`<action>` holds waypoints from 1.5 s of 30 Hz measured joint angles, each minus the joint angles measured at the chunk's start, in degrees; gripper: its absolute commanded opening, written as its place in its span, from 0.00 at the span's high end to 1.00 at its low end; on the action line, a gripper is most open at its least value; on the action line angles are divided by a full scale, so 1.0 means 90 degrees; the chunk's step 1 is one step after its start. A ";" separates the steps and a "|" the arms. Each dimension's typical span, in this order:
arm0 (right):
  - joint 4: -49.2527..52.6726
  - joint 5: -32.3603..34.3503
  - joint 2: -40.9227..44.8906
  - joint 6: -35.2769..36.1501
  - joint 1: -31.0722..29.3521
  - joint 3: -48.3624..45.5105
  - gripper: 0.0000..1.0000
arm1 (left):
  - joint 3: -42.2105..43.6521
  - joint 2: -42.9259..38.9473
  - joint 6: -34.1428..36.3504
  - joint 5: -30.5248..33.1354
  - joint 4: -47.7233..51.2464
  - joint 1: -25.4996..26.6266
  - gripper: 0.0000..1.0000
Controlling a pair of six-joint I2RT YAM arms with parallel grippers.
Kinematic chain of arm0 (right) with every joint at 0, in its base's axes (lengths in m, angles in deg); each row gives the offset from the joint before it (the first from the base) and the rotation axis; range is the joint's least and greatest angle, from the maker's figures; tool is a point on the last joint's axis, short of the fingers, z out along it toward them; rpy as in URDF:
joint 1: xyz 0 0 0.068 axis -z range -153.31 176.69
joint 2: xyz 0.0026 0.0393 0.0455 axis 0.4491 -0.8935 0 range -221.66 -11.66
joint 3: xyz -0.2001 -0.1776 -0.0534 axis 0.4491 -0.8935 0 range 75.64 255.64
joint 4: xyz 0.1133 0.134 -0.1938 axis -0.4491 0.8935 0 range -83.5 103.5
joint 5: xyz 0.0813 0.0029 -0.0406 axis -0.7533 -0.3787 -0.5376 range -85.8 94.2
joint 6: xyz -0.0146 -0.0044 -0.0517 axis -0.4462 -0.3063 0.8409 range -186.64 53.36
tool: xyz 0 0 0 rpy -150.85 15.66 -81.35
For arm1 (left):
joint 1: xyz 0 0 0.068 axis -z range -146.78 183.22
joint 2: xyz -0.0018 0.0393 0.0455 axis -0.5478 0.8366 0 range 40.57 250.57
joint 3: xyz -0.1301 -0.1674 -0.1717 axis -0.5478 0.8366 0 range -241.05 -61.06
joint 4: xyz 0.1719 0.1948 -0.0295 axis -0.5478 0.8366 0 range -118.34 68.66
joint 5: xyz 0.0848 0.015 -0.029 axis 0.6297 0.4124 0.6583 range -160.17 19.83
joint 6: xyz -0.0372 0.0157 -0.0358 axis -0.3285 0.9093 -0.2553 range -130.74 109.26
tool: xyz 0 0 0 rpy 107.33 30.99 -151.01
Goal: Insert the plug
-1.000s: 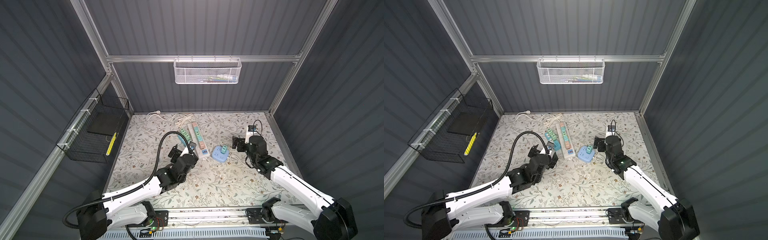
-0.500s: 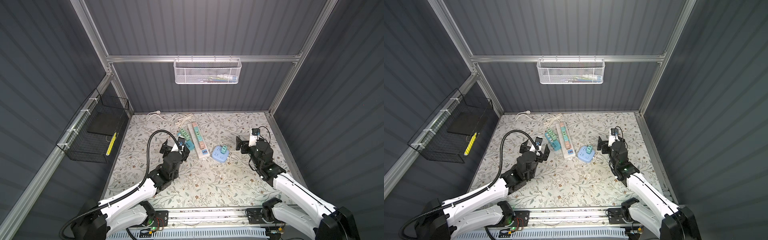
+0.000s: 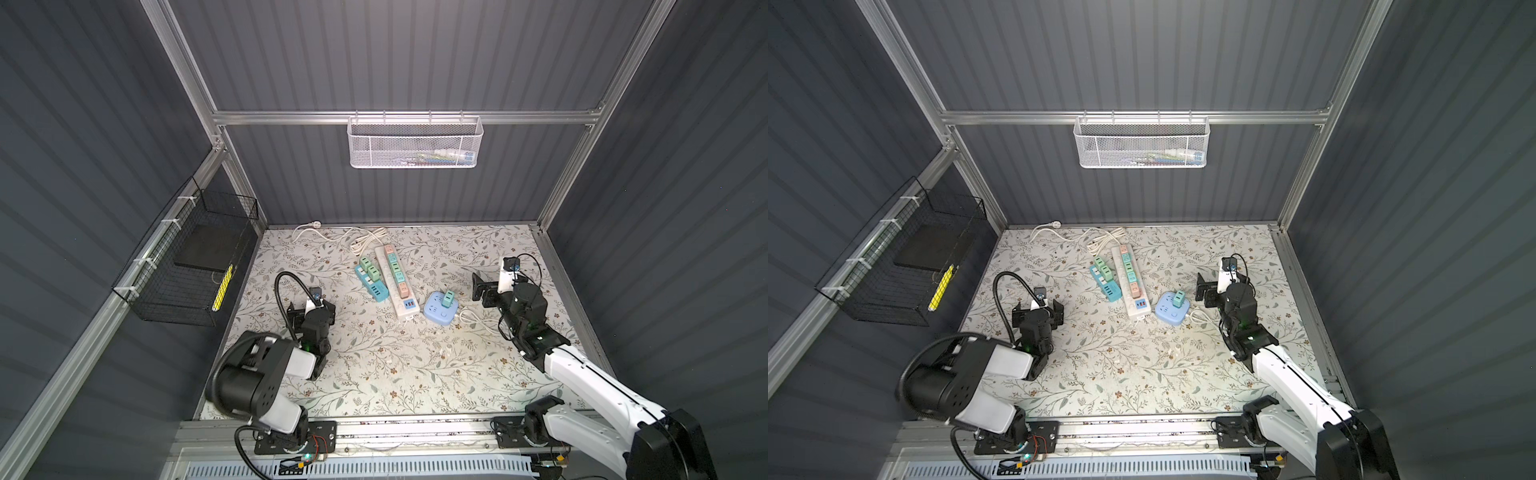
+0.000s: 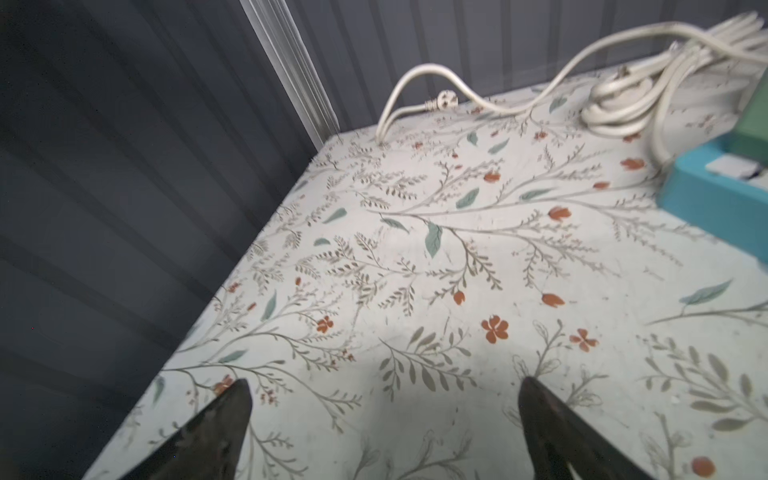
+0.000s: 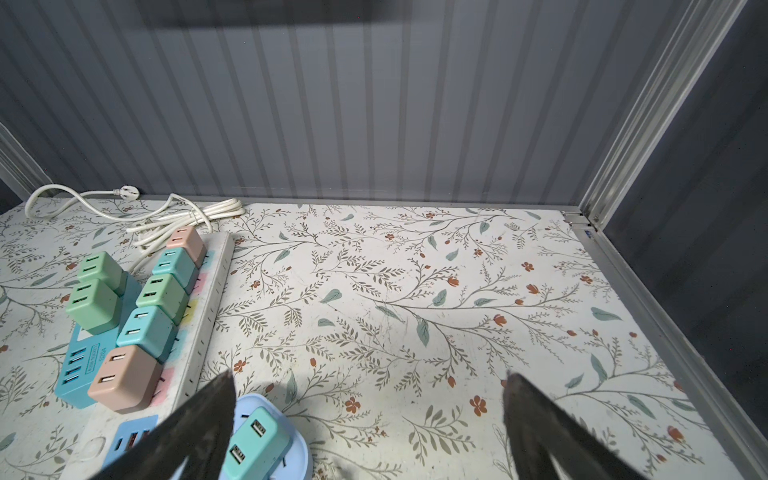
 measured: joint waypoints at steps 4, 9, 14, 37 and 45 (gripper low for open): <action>0.0068 -0.0146 -0.0107 0.0134 0.0058 0.0000 0.01 | -0.0092 0.0607 -0.0063 -0.0597 -0.0262 -0.0279 0.00; 0.0097 -0.0204 -0.0257 0.0260 0.0087 0.0000 0.01 | -0.1105 0.0442 -0.0306 -0.1911 0.0697 -0.0940 0.00; 0.0124 -0.0177 -0.0447 0.0413 0.0124 0.0000 0.01 | -0.1554 0.0376 -0.0583 -0.2897 0.1260 -0.1576 0.00; -0.4845 0.0495 -0.2654 0.1617 0.0860 -0.2174 0.01 | -0.1460 0.0325 -0.0901 -0.3332 0.1685 -0.1547 0.00; -0.6562 0.0646 -0.3155 0.1263 0.1326 -0.2487 0.01 | -0.1460 0.0325 -0.0901 -0.3349 0.1698 -0.1547 0.00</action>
